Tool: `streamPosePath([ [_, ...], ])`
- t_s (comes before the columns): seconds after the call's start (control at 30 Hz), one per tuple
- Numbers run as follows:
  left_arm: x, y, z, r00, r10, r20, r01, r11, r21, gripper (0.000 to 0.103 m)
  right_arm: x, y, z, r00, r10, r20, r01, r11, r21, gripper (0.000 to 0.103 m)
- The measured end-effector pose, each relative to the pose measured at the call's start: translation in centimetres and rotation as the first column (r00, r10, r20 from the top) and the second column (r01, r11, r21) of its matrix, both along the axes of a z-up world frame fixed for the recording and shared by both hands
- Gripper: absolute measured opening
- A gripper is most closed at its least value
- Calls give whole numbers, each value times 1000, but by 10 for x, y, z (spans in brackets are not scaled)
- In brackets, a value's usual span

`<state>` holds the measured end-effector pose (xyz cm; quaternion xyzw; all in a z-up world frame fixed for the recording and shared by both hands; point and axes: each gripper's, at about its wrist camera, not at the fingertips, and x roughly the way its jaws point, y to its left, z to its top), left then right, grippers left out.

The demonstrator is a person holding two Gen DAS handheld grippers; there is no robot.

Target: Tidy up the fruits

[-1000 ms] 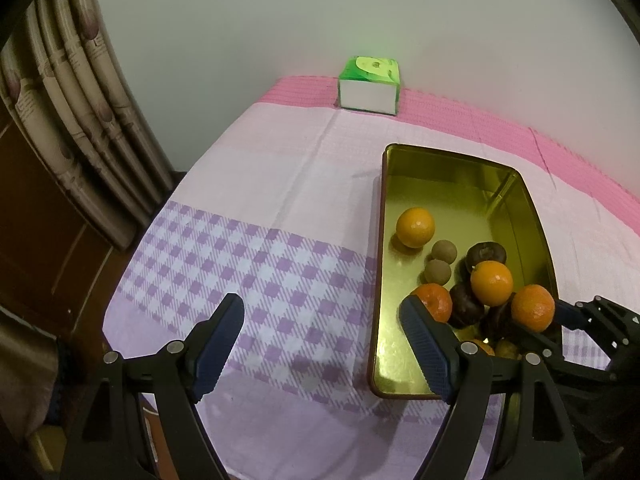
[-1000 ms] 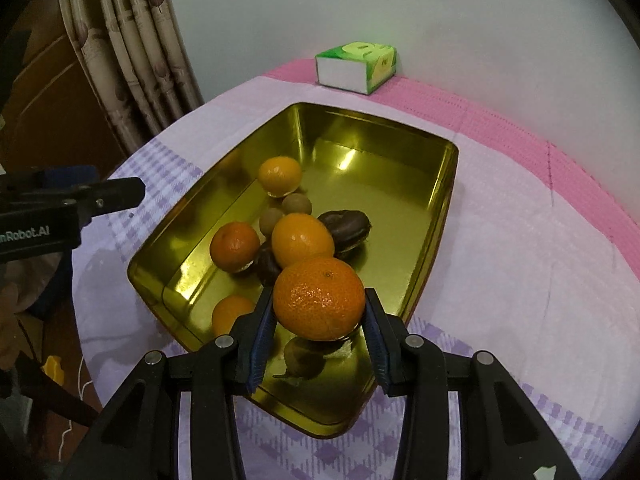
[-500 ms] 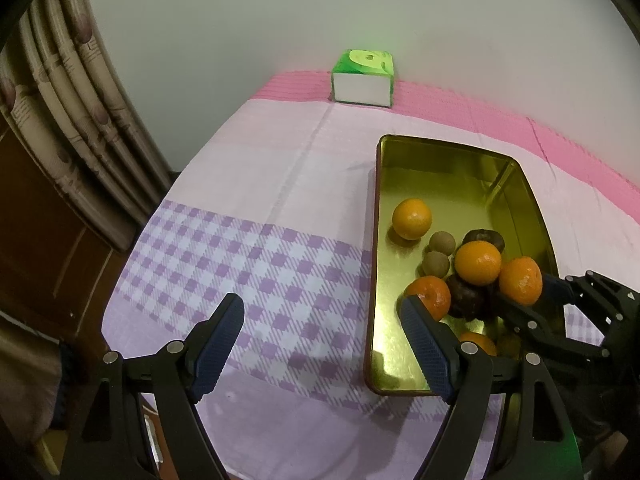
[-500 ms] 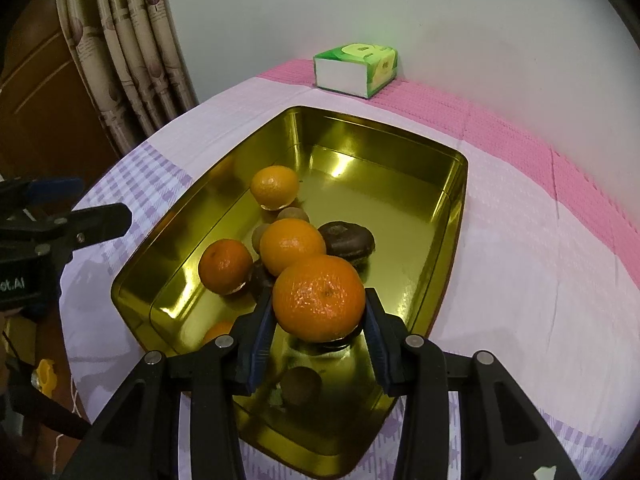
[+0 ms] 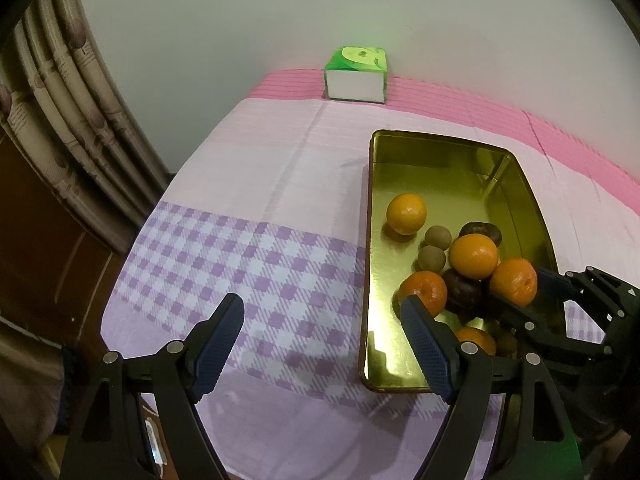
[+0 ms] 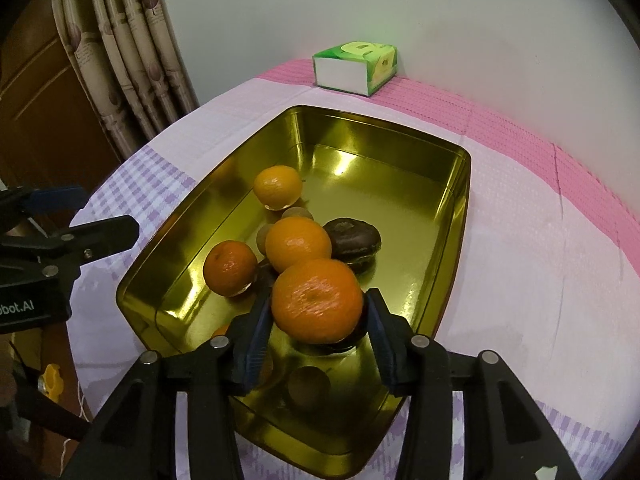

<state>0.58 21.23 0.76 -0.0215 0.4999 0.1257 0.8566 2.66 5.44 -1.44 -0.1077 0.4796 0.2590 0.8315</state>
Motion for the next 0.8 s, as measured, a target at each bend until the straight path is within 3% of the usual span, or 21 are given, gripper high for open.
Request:
streamPosePath([
  [0.37, 1, -3, 0, 1000, -10, -4, 10, 1000, 5, 81, -5, -2, 12, 1000, -27, 16, 26, 999, 28, 68],
  [0.6, 1, -6, 1, 1000, -25, -6, 25, 1000, 10, 81, -6, -15, 27, 997, -75, 17, 74, 996, 56, 72],
  [0.8, 0, -14, 1, 998, -55, -9, 55, 998, 21, 81, -14, -23, 34, 994, -104, 18, 103, 994, 47, 95],
])
